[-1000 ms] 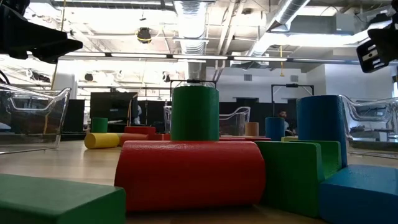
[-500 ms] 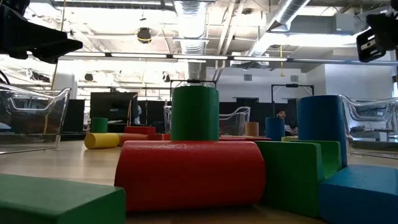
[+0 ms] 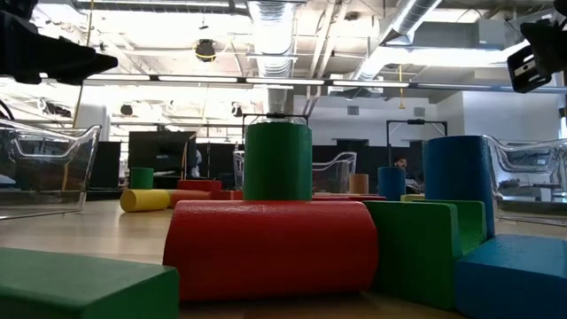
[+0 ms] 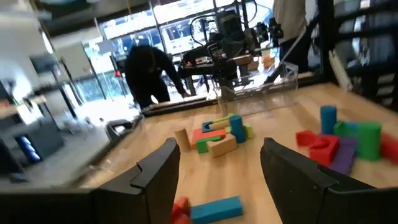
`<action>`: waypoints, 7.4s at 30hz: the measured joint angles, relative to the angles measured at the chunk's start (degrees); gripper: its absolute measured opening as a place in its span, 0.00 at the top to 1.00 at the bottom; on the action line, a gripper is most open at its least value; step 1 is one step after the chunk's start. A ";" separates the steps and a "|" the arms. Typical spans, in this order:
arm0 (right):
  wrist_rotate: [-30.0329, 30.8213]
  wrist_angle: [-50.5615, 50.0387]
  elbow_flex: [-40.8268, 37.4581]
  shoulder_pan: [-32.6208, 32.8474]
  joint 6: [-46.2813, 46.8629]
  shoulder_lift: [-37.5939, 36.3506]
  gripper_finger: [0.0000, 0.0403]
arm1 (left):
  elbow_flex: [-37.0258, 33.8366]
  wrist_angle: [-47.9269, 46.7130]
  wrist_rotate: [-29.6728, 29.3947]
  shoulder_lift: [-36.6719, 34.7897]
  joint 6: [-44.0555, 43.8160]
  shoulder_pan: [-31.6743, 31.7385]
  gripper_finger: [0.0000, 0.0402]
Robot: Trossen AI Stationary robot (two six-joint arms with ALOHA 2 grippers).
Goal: Sort blocks by size
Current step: Put the blue arc block into the left transparent bin
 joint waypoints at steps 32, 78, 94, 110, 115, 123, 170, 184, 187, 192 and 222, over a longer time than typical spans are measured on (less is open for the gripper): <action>6.32 7.46 -0.04 -0.03 -8.17 1.00 0.55 | 0.01 0.40 0.03 0.01 -0.41 0.31 0.47; -8.93 -23.85 43.21 -38.98 -3.06 64.23 0.55 | 1.64 7.23 -0.94 0.01 -2.13 2.41 0.47; -20.86 -36.98 43.85 -51.35 -0.75 81.34 0.55 | 1.74 7.74 -0.15 0.01 -4.90 8.66 0.47; -20.73 -34.01 43.85 -53.88 -6.37 90.77 0.55 | 1.78 7.66 -0.15 0.01 -6.51 8.70 0.47; -20.50 -32.37 43.93 -55.69 -8.46 92.85 0.57 | 1.78 7.66 -0.17 0.01 -6.52 8.70 0.47; -20.47 -32.37 43.93 -55.37 -10.69 92.74 0.75 | 1.78 7.79 -0.19 0.01 -5.91 8.72 0.47; -25.19 -12.50 64.39 -37.97 -19.96 81.70 0.83 | 36.37 12.08 22.22 58.74 25.02 29.20 0.47; -34.26 2.44 68.51 -42.91 -21.13 95.40 0.83 | 37.23 -21.17 12.11 37.01 4.31 23.17 0.47; -35.05 4.80 72.20 -43.12 -21.20 100.35 0.83 | 37.23 -29.73 12.28 32.74 -3.16 22.01 0.47; -38.17 4.77 80.03 -42.61 -21.21 108.57 0.83 | 37.17 -40.54 16.25 29.59 -12.93 20.39 0.47; -49.57 -5.99 90.75 -45.17 -11.81 115.47 0.83 | 37.12 -14.61 14.93 52.57 23.48 16.65 0.46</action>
